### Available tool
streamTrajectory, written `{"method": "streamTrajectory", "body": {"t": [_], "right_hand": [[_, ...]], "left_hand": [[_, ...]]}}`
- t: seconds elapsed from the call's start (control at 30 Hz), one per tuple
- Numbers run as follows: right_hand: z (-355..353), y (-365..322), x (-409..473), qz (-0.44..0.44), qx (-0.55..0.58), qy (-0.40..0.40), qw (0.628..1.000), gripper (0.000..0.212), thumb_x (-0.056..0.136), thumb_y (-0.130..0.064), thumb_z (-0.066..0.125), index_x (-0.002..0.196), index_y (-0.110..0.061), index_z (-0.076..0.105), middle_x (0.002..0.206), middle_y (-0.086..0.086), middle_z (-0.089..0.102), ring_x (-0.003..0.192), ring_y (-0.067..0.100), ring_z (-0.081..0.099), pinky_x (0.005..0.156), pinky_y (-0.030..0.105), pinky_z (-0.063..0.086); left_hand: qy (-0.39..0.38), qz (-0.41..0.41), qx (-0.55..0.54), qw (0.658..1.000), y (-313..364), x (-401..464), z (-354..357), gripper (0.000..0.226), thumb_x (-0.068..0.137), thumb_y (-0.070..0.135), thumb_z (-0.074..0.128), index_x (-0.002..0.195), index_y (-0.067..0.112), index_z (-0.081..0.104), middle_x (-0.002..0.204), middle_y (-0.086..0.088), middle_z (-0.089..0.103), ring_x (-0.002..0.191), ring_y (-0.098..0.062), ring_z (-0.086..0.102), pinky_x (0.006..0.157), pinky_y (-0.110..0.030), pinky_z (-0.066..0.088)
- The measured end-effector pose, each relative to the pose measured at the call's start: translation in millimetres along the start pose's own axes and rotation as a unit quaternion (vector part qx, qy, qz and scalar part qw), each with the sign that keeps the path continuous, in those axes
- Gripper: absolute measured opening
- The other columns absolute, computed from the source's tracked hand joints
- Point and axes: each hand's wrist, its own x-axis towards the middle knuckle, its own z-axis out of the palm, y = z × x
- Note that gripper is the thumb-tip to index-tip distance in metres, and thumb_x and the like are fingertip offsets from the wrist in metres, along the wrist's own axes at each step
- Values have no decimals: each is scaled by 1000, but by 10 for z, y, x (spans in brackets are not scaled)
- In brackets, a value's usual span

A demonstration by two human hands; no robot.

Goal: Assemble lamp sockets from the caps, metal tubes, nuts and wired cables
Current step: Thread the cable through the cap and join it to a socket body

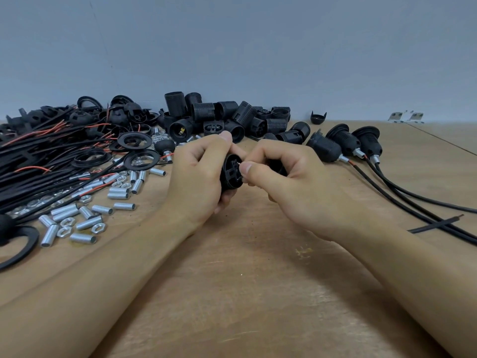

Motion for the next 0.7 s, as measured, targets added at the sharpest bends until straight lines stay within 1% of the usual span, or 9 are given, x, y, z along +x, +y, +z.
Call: {"method": "streamTrajectory", "body": {"t": [0.07, 0.17, 0.3, 0.37, 0.43, 0.57, 0.63, 0.67, 0.7], "right_hand": [[-5, -3, 1, -6, 0, -2, 1000, 24, 94, -8, 61, 71, -3, 58, 61, 0, 46, 50, 3, 38, 52, 12, 32], [-13, -15, 4, -5, -8, -7, 1000, 25, 94, -9, 61, 70, -5, 58, 61, -1, 45, 48, 2, 37, 51, 11, 31], [-34, -26, -1, 18, -23, -27, 999, 25, 96, -13, 60, 74, -2, 57, 62, -3, 46, 50, 3, 37, 52, 13, 31], [-44, -33, -13, 23, -49, -45, 997, 25, 98, -17, 57, 75, -8, 57, 61, -13, 48, 53, 2, 39, 55, 12, 32], [-50, -36, -23, 29, -80, -59, 995, 24, 99, -22, 55, 77, -14, 55, 58, -21, 48, 56, 0, 41, 57, 11, 33], [-61, -36, -52, 53, -74, -83, 992, 21, 101, -34, 50, 86, -19, 51, 62, -28, 52, 61, -5, 45, 63, 13, 37], [-48, -30, -40, 81, -43, -98, 991, 13, 94, -38, 48, 89, -26, 48, 68, -26, 55, 64, -7, 46, 67, 21, 35], [-39, -24, -22, 99, -17, -93, 991, 8, 87, -35, 49, 89, -28, 47, 71, -23, 56, 64, -7, 47, 67, 24, 34], [-37, -13, -4, 114, 5, -83, 990, 9, 80, -31, 50, 88, -30, 47, 73, -20, 57, 64, -6, 48, 66, 25, 34]], "left_hand": [[2, -3, -3, 1000, -5, 0, 6, 45, 95, 31, 44, 58, 20, 65, 41, 2, 47, 29, -18, 35, 35, -16, 28], [-2, -2, 3, 1000, -5, -5, 14, 46, 97, 29, 43, 58, 19, 64, 41, 3, 47, 30, -17, 35, 35, -15, 28], [0, 45, 76, 996, 1, -12, -5, 45, 105, 14, 41, 65, 9, 60, 41, 7, 48, 29, -15, 37, 34, -14, 27], [1, 65, 108, 992, 2, -14, -16, 41, 104, 14, 42, 68, 6, 59, 40, 8, 47, 29, -13, 39, 34, -14, 28], [4, 65, 118, 991, 3, -12, -17, 40, 105, 15, 43, 70, 2, 59, 39, 8, 44, 29, -12, 39, 34, -14, 28], [12, 53, 113, 992, -2, -5, -5, 41, 106, 11, 41, 72, -2, 60, 39, 3, 43, 28, -14, 38, 34, -15, 27], [18, 54, 112, 992, -6, -3, 1, 42, 106, 11, 41, 71, -2, 59, 42, -1, 44, 29, -13, 38, 33, -15, 27], [21, 54, 112, 992, -9, -4, 3, 41, 106, 11, 42, 71, -4, 58, 44, -5, 45, 30, -13, 38, 34, -15, 27], [23, 54, 112, 992, -10, -5, 6, 41, 106, 11, 42, 72, -5, 57, 45, -8, 45, 30, -12, 38, 34, -14, 27]]}}
